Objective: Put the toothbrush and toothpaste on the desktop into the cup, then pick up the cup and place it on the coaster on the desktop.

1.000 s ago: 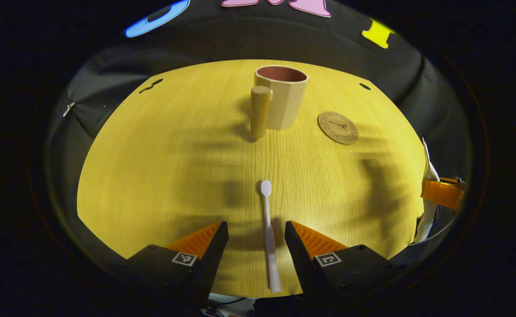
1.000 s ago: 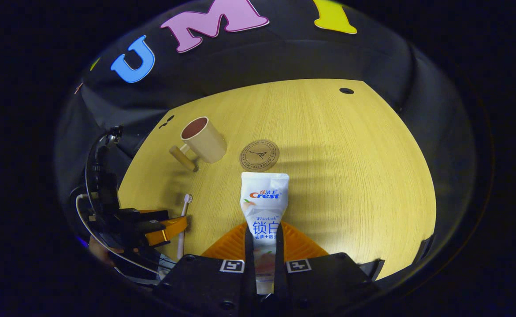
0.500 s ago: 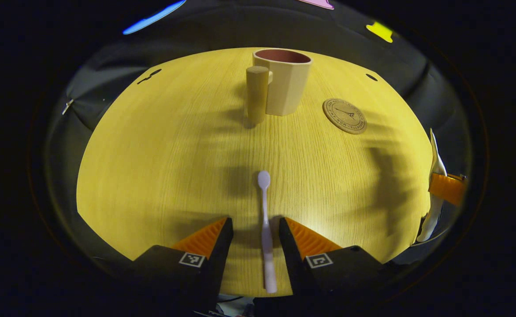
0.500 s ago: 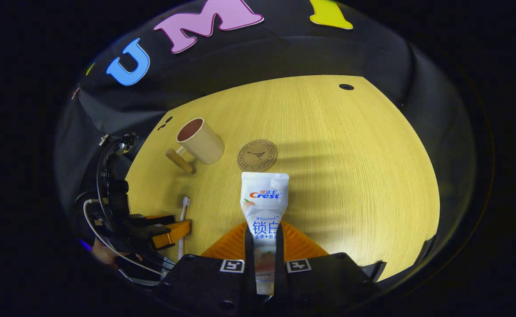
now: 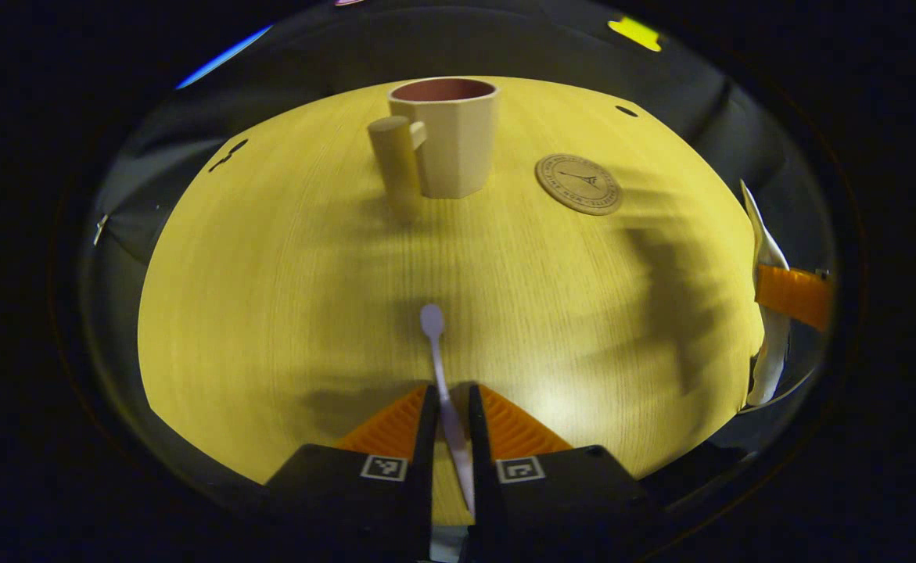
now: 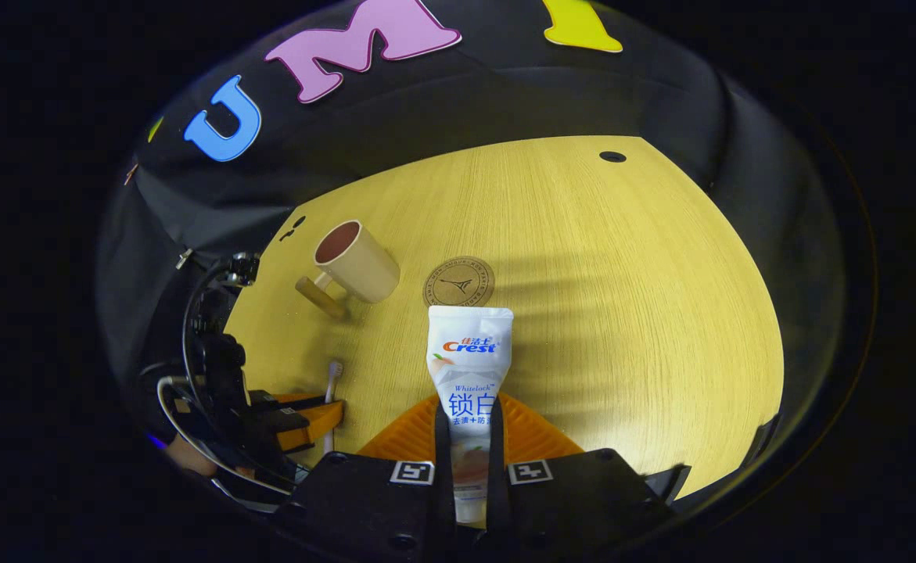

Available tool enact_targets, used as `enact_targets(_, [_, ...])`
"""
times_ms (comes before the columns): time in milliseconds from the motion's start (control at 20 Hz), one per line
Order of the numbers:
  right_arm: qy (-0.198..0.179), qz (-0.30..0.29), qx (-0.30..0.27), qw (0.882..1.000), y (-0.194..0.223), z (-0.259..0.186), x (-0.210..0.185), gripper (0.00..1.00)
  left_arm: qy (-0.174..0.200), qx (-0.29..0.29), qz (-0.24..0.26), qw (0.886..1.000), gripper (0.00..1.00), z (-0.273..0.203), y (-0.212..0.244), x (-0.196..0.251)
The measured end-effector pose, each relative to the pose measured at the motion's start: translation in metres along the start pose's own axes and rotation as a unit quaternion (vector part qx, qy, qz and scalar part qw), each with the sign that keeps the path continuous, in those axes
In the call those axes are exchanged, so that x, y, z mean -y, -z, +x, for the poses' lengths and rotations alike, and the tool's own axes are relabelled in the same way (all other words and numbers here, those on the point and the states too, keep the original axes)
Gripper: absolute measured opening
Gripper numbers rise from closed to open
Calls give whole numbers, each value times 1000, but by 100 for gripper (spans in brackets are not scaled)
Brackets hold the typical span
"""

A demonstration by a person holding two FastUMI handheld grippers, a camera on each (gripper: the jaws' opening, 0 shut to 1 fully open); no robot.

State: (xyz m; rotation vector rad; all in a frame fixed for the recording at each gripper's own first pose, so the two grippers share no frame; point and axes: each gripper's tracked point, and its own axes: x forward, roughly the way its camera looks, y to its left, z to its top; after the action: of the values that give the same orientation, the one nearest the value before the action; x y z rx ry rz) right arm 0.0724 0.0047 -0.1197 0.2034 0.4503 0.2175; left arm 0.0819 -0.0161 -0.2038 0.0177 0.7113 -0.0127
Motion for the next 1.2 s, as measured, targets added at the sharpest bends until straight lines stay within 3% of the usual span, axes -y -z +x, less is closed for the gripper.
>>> enact_targets(50, [0,0,3,1000,-2,0,-2,19,-4,10,-4,1000,14,2,1,1])
enact_targets(200, [-4,-1,27,1000,-16,-2,-8,19,15,34,-22,999,7,0,-3,1])
enact_targets(450, [-26,-10,108,994,-66,-11,-34,19,48,72,-88,992,6,-23,-9,-17])
enact_targets(750, [-82,2,211,974,-141,-6,-96,19,104,132,-109,980,6,-78,-24,-26])
enact_targets(1200, [-138,14,306,942,-229,38,-161,19,100,167,-105,975,6,-114,-1,-47])
